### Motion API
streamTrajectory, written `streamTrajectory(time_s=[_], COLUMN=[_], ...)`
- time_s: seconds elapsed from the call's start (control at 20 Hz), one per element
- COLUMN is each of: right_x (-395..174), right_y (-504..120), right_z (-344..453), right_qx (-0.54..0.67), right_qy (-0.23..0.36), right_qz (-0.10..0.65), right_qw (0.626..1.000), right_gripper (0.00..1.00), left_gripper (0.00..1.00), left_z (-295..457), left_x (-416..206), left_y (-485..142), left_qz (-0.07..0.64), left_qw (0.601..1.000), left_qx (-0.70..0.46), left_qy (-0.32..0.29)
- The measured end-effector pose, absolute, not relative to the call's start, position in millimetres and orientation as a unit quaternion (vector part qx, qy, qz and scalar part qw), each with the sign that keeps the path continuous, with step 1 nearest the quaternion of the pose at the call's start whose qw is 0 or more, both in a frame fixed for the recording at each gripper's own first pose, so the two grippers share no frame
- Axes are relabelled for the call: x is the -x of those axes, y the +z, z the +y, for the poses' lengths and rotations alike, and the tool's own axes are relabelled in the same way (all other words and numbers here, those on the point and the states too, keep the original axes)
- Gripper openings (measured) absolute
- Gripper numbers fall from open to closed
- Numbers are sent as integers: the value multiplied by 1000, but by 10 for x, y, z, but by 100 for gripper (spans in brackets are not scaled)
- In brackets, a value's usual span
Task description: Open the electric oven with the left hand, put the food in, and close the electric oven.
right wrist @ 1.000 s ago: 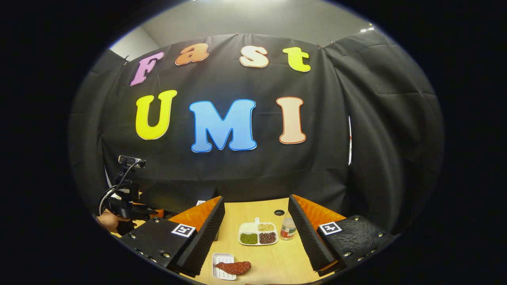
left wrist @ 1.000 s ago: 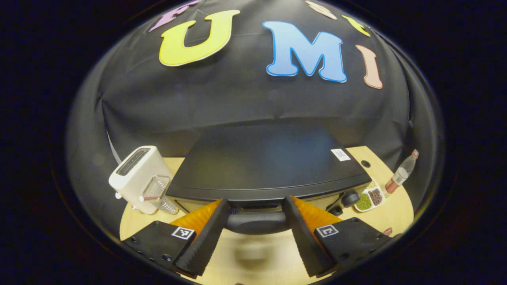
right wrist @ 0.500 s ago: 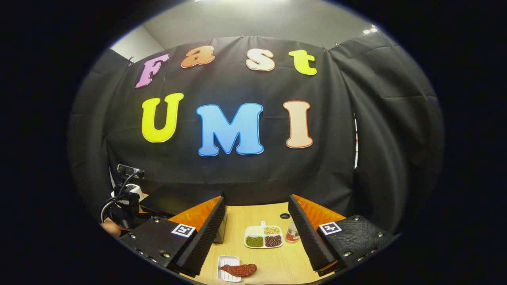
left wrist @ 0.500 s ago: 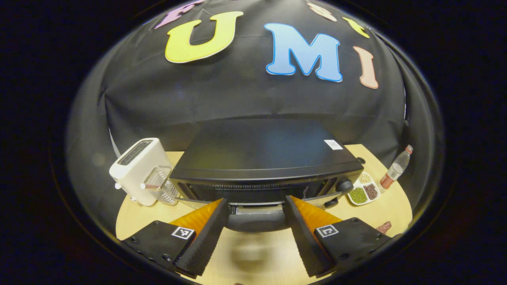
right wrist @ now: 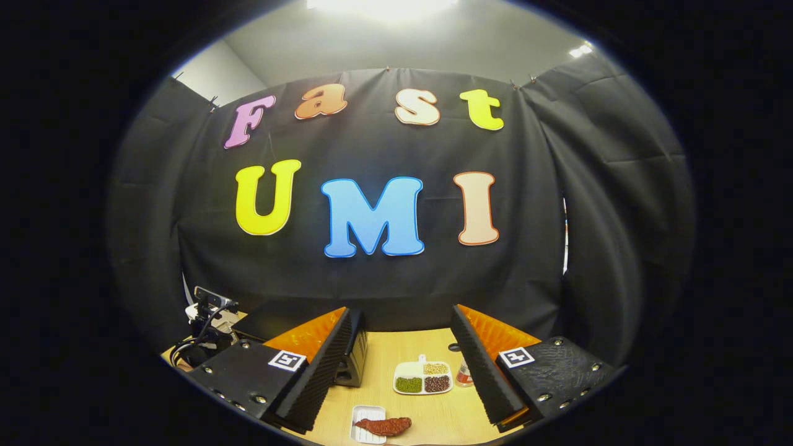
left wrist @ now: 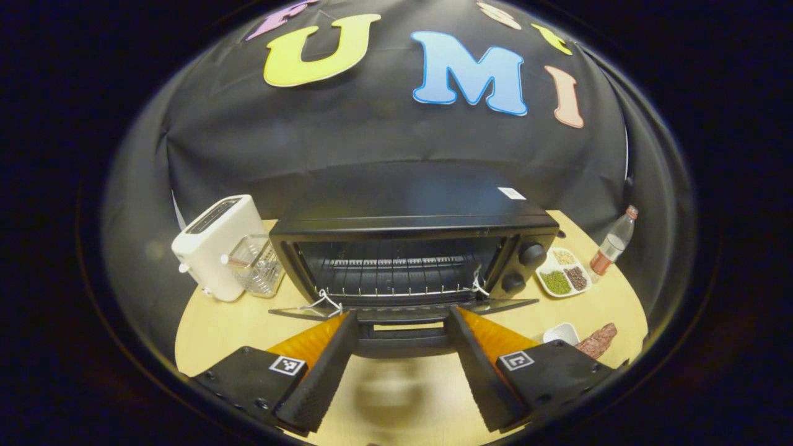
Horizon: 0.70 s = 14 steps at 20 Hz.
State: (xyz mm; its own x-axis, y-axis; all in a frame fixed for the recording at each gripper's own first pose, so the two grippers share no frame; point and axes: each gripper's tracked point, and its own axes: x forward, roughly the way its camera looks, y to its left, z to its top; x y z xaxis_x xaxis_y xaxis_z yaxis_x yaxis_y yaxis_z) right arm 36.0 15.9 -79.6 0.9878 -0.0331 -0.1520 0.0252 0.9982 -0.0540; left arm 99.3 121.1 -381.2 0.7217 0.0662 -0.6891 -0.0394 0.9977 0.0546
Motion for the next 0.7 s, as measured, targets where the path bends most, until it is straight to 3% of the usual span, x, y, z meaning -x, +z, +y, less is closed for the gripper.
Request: streamTrajectory(time_s=[0.4,0.5,0.7], right_x=[-267,-236,-218], right_y=[-813,-834,-845], right_z=[146,143,157], right_qx=[32,34,35], right_qy=[-24,-24,-21], right_qz=[81,84,88], right_qw=[996,996,995], right_gripper=[98,98,98], left_gripper=[100,94,97], left_z=[1194,1200,1181], left_x=[-764,-702,-530], left_y=[-3980,-4039,-4225], left_qz=[383,389,405], left_qw=[923,921,914], left_qx=[-26,-24,-25], left_qy=[23,23,20])
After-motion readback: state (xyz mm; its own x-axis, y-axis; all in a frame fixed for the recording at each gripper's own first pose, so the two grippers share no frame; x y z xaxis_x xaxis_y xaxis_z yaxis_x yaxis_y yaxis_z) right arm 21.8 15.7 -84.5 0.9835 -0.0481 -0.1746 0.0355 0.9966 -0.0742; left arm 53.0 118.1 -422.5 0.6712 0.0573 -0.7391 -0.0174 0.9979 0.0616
